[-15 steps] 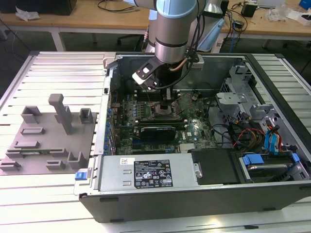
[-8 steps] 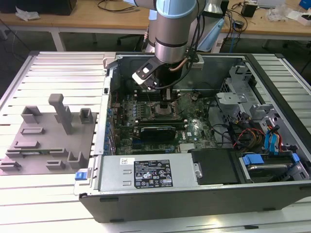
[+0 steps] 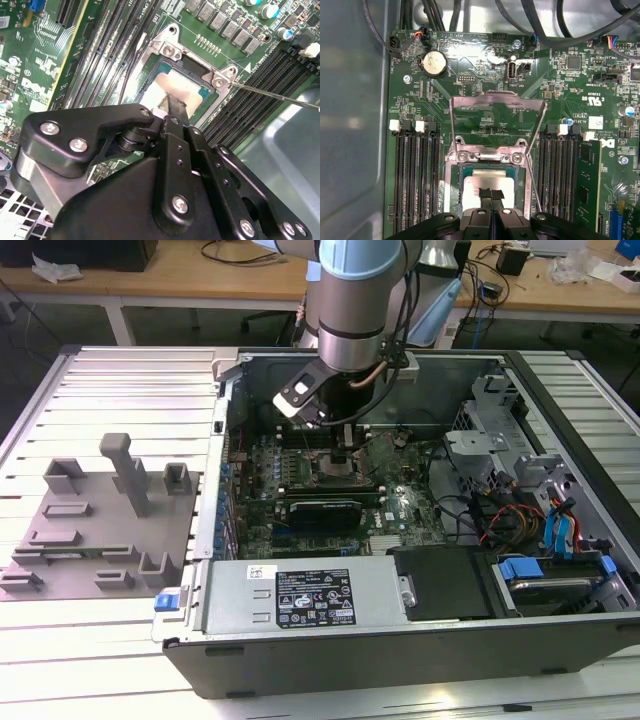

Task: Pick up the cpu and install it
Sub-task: 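Place the cpu into insertion slot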

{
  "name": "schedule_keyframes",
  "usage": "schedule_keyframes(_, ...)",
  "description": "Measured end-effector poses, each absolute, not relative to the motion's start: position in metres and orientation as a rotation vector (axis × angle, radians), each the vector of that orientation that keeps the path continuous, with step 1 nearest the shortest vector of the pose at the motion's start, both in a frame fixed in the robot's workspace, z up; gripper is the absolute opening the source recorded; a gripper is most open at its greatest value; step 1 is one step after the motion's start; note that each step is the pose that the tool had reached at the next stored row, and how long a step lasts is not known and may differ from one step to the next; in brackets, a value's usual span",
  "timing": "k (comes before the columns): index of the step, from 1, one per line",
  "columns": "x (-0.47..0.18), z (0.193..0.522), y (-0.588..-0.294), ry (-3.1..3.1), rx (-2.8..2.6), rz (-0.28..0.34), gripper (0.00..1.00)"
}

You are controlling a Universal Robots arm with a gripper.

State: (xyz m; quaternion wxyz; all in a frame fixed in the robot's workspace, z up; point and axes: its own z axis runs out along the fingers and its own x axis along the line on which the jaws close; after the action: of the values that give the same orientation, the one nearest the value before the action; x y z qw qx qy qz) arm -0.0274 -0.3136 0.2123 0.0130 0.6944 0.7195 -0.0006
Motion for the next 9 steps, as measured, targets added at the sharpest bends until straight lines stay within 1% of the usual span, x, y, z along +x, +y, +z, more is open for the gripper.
schedule_keyframes(9,-0.0276,0.2071,-0.3115,2.238,2.168,0.001,0.11)
